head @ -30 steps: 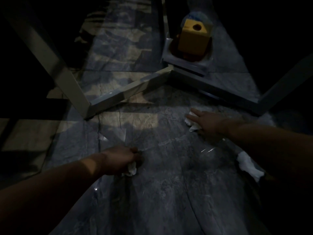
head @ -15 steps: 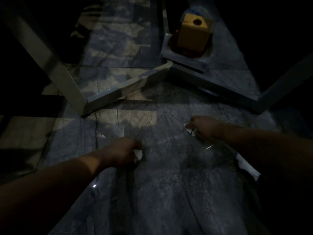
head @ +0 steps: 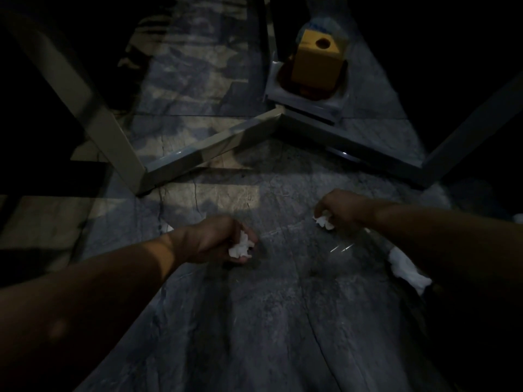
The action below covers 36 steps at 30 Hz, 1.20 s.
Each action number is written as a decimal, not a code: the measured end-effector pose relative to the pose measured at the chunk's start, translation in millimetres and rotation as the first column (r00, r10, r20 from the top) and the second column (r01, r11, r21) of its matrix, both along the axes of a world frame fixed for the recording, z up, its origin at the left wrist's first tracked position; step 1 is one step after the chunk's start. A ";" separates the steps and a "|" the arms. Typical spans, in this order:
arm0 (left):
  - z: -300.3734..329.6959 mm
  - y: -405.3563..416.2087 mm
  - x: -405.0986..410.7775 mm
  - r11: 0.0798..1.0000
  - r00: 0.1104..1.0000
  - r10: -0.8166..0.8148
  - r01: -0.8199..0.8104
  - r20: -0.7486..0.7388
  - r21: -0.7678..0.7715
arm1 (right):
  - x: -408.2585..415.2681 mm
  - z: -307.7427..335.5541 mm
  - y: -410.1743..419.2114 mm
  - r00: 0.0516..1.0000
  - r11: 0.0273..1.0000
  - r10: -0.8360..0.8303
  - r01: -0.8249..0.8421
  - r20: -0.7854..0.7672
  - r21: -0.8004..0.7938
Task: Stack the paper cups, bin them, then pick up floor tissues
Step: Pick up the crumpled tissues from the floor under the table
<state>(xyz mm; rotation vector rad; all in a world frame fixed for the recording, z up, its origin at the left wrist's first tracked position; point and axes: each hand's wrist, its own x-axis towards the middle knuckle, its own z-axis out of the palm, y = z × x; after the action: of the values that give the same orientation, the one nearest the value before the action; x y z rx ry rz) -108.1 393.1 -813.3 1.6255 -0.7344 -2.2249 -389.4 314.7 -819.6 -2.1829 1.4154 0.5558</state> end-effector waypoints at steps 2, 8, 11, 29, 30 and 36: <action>3.5 -2.3 -3.6 0.999 0.998 0.007 -0.004 -0.057 0.047 | -1.7 3.3 1.4 1.000 1.000 0.005 -0.005 -0.006 -0.001; 13.5 -3.3 -8.8 0.994 0.993 -0.038 0.049 -0.108 0.099 | -6.2 13.9 7.8 1.000 1.000 0.000 0.000 -0.017 -0.012; 18.7 -5.3 -7.2 0.994 0.987 -0.010 0.027 -0.161 0.103 | -6.3 18.3 10.7 0.999 0.999 -0.032 0.032 0.035 -0.016; 25.1 -24.0 2.5 0.965 0.947 -0.024 0.106 -0.322 0.239 | 45.3 45.1 16.2 0.442 0.752 -0.658 0.419 0.610 0.508; 24.7 -25.0 3.2 0.966 0.946 -0.013 0.096 -0.325 0.241 | 52.4 47.5 18.2 0.399 0.735 -0.678 0.394 0.618 0.552; 28.4 -24.6 -0.6 0.981 0.924 0.048 0.028 -0.380 0.192 | 98.6 61.6 30.4 0.224 0.720 -0.693 0.247 0.685 0.648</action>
<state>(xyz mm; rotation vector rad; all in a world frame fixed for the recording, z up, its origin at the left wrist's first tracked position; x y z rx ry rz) -108.7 368.5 -784.9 1.1997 -0.4114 -2.5651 -290.8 345.1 -758.0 -1.1208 1.0470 -0.5466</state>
